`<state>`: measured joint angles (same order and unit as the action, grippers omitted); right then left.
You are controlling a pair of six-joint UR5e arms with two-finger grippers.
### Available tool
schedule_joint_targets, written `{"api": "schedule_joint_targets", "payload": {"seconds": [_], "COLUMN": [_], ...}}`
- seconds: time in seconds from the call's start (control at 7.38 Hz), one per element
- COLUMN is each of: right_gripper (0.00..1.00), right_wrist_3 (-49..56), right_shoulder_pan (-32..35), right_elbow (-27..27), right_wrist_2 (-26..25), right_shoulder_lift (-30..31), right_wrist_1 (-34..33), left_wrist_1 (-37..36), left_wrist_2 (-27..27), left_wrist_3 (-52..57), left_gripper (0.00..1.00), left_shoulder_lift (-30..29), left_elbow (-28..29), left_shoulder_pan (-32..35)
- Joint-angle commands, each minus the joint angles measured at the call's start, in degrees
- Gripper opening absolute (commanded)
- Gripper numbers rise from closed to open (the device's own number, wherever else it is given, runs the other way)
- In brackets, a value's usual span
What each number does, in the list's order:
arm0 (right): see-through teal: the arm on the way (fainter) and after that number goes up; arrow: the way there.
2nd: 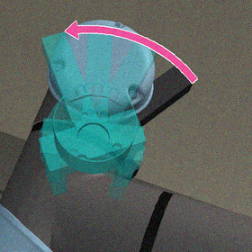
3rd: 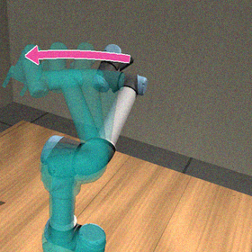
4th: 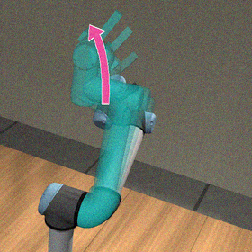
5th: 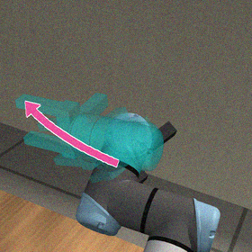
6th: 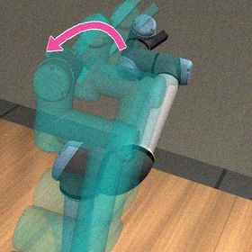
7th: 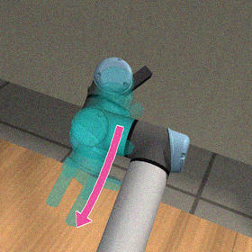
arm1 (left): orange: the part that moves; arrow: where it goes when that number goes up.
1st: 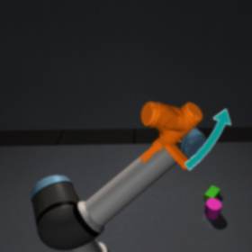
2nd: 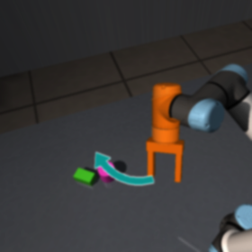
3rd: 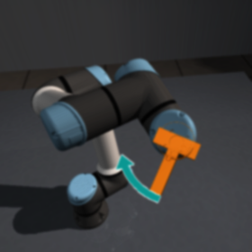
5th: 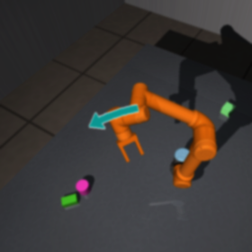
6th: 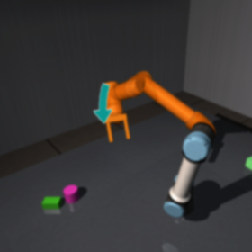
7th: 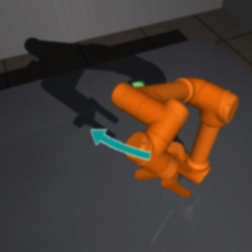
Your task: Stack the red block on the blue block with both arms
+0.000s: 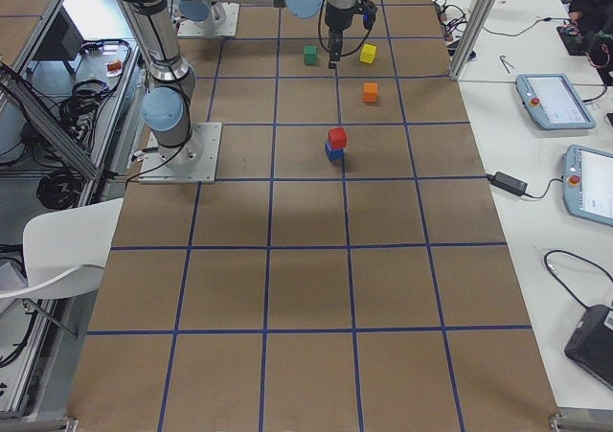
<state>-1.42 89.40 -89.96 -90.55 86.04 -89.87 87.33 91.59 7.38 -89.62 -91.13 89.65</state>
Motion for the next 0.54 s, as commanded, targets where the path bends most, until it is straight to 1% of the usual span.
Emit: {"api": "schedule_joint_targets", "payload": {"seconds": [0.0, 0.41], "right_gripper": [1.00, 1.00], "right_wrist_3": [-0.08, -0.08], "right_shoulder_pan": [-0.01, -0.19], "right_elbow": [-0.21, -0.12], "right_wrist_2": [-0.16, -0.07], "right_shoulder_lift": [0.01, 0.01], "right_wrist_1": [0.13, 0.04], "left_wrist_1": [-0.05, -0.05], "left_wrist_2": [0.00, 0.00], "left_wrist_3": [-0.09, 0.00], "left_gripper": [1.00, 1.00], "left_shoulder_lift": [-0.12, -0.21], "left_elbow": [-0.01, -0.01], "left_shoulder_pan": [0.00, 0.00]}}
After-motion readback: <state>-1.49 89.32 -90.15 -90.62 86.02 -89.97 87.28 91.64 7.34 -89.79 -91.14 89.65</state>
